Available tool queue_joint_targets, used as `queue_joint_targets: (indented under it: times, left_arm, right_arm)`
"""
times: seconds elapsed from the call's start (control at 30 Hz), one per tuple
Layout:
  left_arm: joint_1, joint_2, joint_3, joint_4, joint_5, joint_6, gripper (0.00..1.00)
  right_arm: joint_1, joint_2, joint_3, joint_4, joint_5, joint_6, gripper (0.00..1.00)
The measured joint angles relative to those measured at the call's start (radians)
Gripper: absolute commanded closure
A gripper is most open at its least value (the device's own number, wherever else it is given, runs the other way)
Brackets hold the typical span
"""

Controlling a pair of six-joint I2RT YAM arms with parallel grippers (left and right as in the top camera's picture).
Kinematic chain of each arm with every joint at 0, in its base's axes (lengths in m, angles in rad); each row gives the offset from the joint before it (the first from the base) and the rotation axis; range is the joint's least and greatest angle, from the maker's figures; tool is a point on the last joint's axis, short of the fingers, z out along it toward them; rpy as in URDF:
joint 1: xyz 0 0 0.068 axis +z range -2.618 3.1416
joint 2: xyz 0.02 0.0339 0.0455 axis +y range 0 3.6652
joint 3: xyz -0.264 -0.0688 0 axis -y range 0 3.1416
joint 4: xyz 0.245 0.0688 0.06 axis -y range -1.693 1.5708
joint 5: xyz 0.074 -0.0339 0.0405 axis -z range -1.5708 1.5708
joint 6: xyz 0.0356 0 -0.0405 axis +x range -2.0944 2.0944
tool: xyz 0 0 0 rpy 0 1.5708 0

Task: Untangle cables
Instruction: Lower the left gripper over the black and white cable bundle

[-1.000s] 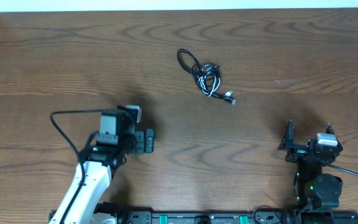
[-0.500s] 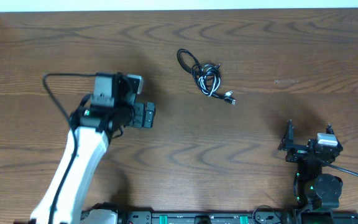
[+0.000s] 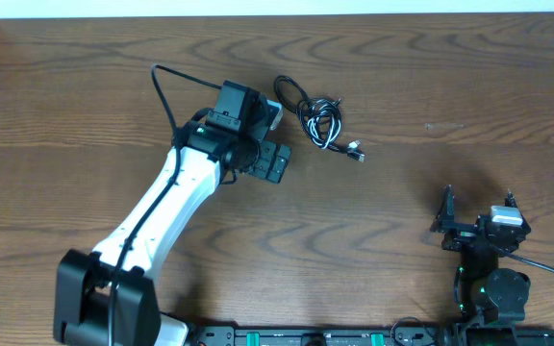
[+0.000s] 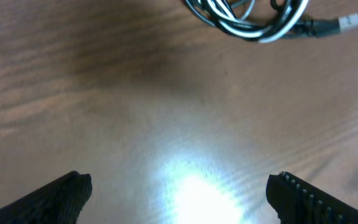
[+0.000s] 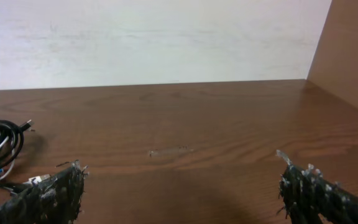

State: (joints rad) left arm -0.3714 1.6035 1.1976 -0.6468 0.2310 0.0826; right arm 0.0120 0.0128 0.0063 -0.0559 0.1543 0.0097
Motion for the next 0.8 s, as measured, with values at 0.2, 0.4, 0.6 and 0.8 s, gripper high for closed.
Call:
queue_joint_targets:
  times: [0.2, 0.4, 0.6, 0.8]
  left_arm:
    - [0.001, 0.069, 0.004, 0.115, 0.065, -0.031, 0.05]
    - [0.001, 0.122, 0.004, 0.124, 0.106, -0.050, 0.05]
    - [0.001, 0.124, 0.004, 0.137, 0.108, -0.053, 0.05]
    - [0.001, 0.124, 0.004, 0.151, 0.108, -0.054, 0.05]
  right_arm:
    - [0.000, 0.000, 0.000, 0.000, 0.000, 0.000, 0.01]
    - [0.000, 0.000, 0.000, 0.000, 0.000, 0.000, 0.01]
    - [0.000, 0.000, 0.000, 0.000, 0.000, 0.000, 0.01]
    - [0.000, 0.000, 0.000, 0.000, 0.000, 0.000, 0.01]
